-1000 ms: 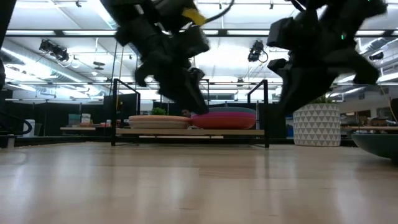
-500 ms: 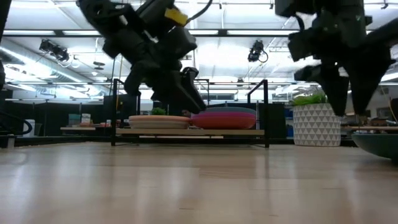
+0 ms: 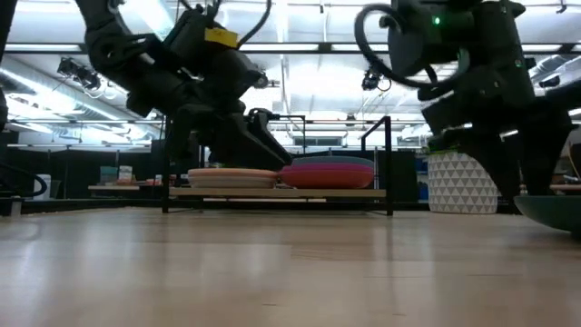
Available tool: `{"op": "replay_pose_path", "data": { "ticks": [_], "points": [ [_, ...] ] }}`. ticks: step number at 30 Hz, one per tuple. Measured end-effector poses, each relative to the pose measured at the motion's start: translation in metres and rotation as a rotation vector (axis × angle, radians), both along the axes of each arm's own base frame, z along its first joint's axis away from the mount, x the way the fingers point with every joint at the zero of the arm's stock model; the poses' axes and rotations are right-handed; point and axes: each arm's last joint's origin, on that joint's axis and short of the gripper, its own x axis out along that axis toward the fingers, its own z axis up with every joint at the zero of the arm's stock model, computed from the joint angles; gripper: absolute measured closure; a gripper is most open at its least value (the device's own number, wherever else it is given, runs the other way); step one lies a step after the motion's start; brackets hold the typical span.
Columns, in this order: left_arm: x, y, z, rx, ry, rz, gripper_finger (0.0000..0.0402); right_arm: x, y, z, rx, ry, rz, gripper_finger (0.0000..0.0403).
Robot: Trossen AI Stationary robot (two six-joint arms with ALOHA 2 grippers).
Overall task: Place and stack plates onto a shelf
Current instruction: Stack the dark green plate on top of the blue plate
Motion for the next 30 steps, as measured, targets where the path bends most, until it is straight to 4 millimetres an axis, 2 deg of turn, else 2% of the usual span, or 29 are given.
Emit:
{"op": "replay_pose_path", "data": {
  "ticks": [5,11,15,20,24,30],
  "points": [
    [-0.005,0.0,-0.002,-0.016,-0.055,0.008,0.0259,0.002,0.001,-0.011,0.004,0.041,0.054,0.0316],
    [-0.006,0.0,0.001,-0.016,-0.072,0.008,0.0259,0.005,-0.009,-0.012,0.057,0.053,0.05,0.0385],
    [-0.01,-0.003,0.005,-0.02,-0.044,-0.001,0.0259,0.011,-0.022,-0.006,0.063,0.031,0.003,0.0387],
    [-0.012,-0.015,0.01,-0.037,-0.047,-0.031,0.0259,0.031,-0.041,0.018,0.039,-0.055,-0.016,0.039],
    [-0.012,-0.025,0.008,-0.047,-0.04,-0.061,0.0259,0.05,-0.061,0.047,-0.031,-0.158,-0.067,0.039],
    [-0.013,-0.036,0.005,-0.089,-0.012,-0.075,0.0259,0.065,-0.103,0.097,-0.09,-0.265,-0.147,0.039]
  ]
}}
